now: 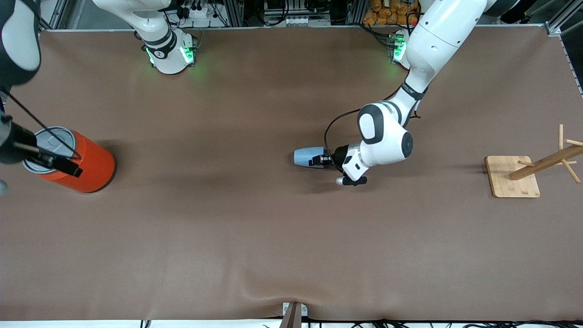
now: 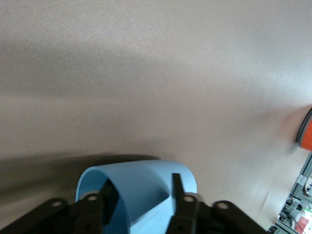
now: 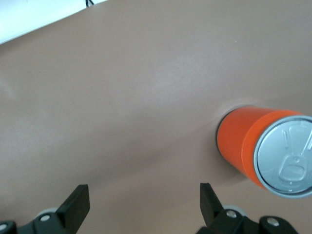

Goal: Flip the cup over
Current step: 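Turn the cup opening-up with the left gripper and lower it onto the table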

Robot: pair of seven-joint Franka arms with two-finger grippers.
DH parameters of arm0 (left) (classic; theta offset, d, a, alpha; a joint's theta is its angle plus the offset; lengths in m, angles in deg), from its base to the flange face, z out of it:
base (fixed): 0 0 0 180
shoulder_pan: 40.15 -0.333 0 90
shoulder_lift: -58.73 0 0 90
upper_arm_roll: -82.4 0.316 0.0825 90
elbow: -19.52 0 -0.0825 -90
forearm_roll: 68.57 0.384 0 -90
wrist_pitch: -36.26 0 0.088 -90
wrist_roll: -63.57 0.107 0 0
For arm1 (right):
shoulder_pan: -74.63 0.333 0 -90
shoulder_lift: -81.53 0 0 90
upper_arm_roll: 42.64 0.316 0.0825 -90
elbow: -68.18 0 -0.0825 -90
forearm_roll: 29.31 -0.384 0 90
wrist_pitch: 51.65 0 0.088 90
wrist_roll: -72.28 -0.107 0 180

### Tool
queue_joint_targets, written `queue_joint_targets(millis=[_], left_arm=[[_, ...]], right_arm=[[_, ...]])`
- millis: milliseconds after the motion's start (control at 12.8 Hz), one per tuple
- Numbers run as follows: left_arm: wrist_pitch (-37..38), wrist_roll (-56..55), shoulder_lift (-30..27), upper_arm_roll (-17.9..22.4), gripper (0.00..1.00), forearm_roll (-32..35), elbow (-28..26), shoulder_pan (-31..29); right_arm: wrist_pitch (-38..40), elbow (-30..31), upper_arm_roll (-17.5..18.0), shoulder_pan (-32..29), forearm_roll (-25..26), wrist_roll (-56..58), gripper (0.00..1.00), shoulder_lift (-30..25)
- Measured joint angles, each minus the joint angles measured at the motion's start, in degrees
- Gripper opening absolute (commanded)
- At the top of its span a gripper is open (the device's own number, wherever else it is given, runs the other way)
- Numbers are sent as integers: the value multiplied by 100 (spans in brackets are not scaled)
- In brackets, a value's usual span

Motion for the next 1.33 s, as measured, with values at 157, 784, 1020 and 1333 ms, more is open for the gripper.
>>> queue_joint_targets(millis=[157, 784, 1020, 1333], left_arm=[[-71, -1, -4, -7, 0, -24, 23, 63], [-114, -98, -416, 301, 0, 1106, 136, -13], [-142, -177, -716, 881, 0, 1596, 171, -22], [-151, -879, -1242, 1663, 0, 2828, 301, -28]], right_arm=[[-235, 916, -6, 1, -1, -74, 100, -743], [293, 576, -475, -38, -42, 604, 100, -1120], [293, 537, -463, -36, -61, 609, 100, -1013], [337, 420, -471, -35, -58, 630, 100, -934]])
